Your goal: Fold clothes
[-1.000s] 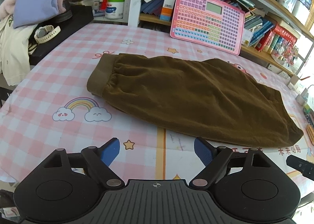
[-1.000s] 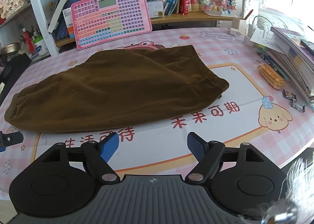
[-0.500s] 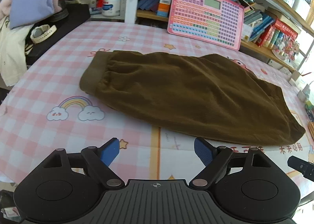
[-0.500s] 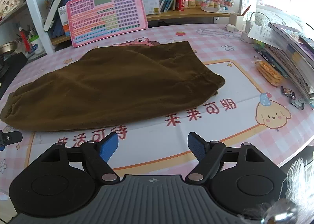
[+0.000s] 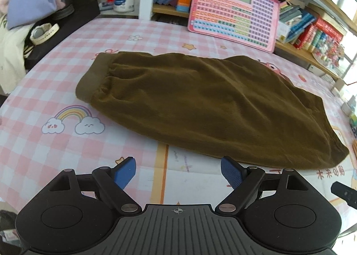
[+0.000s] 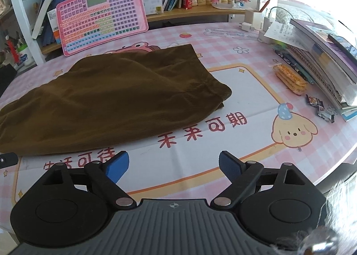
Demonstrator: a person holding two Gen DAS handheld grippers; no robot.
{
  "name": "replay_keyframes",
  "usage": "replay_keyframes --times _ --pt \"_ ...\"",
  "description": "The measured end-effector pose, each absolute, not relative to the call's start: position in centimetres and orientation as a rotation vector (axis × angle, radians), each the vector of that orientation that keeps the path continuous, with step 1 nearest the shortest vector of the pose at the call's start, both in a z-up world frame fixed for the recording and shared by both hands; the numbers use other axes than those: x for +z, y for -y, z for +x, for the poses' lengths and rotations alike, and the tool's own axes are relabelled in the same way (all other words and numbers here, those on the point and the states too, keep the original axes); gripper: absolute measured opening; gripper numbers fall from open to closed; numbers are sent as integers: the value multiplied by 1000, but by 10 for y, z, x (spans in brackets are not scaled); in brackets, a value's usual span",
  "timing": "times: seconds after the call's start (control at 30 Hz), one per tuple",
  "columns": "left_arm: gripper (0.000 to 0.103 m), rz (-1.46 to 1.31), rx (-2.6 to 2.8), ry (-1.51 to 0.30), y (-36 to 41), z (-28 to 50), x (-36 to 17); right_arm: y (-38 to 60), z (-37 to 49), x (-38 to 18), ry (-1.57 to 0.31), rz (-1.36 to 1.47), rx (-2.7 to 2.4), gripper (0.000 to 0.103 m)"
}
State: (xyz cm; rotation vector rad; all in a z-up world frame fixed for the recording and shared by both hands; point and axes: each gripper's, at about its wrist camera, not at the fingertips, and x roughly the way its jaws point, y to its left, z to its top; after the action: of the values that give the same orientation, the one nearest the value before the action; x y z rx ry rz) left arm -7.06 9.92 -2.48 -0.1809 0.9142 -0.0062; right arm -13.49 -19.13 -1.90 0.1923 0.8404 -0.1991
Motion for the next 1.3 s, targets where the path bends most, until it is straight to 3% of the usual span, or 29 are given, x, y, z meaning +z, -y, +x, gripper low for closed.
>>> replay_keyframes --times 0.57,0.8,0.97,1.13,1.3 --pt "86 -249 71 -936 -110 -64 -31 192 -121 -22 -850 154 -163 87" --pt "85 -485 95 -939 -149 -61 -35 178 -107 -21 -836 111 -124 87" --pt "81 -702 103 -912 -180 -60 -45 157 -82 -20 -821 69 -79 87" --pt "67 -891 136 -880 -204 -54 -60 124 -55 -19 -800 -4 -10 87" --pt "66 -979 144 -851 -218 -42 -66 94 -26 -25 -793 -80 33 87"
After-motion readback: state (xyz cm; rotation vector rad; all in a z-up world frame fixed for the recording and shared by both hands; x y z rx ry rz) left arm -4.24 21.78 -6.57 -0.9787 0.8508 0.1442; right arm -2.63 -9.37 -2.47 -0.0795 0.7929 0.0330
